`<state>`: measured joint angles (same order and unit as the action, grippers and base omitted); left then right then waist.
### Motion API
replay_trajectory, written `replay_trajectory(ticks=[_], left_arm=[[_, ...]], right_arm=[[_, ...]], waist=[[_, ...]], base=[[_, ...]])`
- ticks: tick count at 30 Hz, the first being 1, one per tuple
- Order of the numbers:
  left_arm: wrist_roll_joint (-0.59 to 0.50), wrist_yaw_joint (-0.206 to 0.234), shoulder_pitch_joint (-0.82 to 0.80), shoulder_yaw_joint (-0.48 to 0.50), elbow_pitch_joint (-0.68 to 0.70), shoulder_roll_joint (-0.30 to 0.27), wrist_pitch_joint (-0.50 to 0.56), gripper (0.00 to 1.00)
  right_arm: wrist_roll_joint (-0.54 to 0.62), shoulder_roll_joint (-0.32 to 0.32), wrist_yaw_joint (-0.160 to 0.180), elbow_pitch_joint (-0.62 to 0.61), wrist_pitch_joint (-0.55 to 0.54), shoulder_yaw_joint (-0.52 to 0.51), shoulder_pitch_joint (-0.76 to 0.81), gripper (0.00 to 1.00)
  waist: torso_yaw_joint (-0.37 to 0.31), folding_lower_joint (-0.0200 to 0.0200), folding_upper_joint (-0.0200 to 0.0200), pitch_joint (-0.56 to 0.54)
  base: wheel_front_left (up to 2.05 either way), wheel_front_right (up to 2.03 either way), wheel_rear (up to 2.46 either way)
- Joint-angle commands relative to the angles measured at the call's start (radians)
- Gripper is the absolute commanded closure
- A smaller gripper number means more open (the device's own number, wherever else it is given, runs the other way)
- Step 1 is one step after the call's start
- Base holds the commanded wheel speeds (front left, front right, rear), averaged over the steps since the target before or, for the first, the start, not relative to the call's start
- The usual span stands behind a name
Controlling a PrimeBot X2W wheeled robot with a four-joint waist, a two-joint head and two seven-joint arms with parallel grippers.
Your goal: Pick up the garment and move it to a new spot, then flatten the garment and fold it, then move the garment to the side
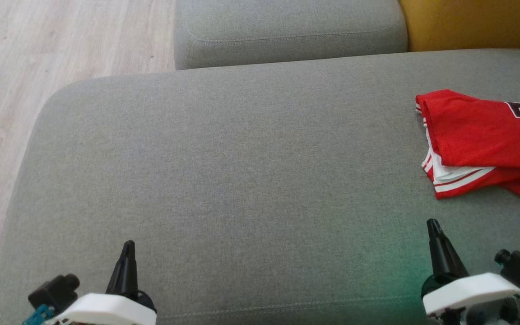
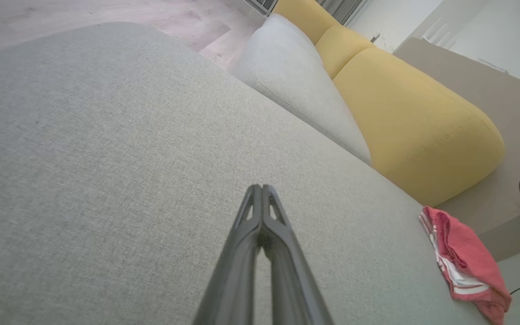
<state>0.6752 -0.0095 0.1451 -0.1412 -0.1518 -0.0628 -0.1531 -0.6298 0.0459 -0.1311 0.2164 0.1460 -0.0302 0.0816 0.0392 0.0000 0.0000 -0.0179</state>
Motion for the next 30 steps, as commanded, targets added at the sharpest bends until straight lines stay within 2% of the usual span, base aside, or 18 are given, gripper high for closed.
replay_trajectory(ticks=[1,30], left_arm=[[0.032,-0.009,-0.054,0.028,0.027,-0.016,0.005,1.00],[0.374,-0.049,-0.124,0.089,-0.015,-0.021,0.082,1.00]], right_arm=[[-0.034,0.017,0.000,-0.029,-0.007,0.001,-0.059,1.00],[-0.384,0.021,0.000,-0.009,-0.088,-0.017,-0.105,1.00]], waist=[[-0.001,0.0000,0.0000,0.000],[-0.015,0.0000,0.0000,0.008]], base=[[0.00,0.00,0.00],[0.00,0.00,0.00]])
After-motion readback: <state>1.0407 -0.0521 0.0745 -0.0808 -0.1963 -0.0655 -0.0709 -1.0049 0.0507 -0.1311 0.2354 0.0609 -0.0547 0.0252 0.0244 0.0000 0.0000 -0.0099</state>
